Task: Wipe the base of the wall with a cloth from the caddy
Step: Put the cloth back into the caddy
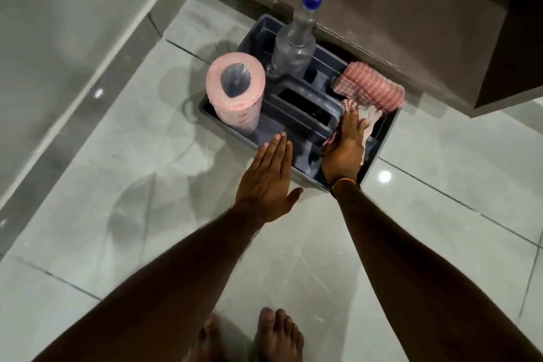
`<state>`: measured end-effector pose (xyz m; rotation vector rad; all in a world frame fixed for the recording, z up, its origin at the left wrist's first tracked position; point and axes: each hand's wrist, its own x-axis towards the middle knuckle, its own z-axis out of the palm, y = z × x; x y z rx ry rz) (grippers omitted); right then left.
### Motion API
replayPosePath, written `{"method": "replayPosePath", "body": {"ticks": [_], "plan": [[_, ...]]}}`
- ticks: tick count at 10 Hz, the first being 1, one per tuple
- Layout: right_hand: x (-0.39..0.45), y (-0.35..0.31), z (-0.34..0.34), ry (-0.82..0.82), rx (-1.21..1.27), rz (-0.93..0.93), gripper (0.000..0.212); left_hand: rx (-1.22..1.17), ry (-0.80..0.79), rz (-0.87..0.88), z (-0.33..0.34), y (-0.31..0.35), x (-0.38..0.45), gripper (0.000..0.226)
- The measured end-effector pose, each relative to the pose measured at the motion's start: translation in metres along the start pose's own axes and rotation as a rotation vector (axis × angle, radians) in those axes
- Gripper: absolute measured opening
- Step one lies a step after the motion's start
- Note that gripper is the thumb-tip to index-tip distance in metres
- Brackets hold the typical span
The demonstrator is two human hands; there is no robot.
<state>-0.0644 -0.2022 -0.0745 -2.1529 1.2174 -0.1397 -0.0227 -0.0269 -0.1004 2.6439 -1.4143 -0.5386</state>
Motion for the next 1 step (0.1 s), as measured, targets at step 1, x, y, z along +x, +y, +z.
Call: {"method": "replayPosePath", "body": {"ticks": [1], "plan": [[-0.0099,-0.0036,-0.0135,-0.005,0.063,-0.018,0.078,-0.047,0.038,-0.006,-0.0181,-0.0044,-0.0117,0.100]]}}
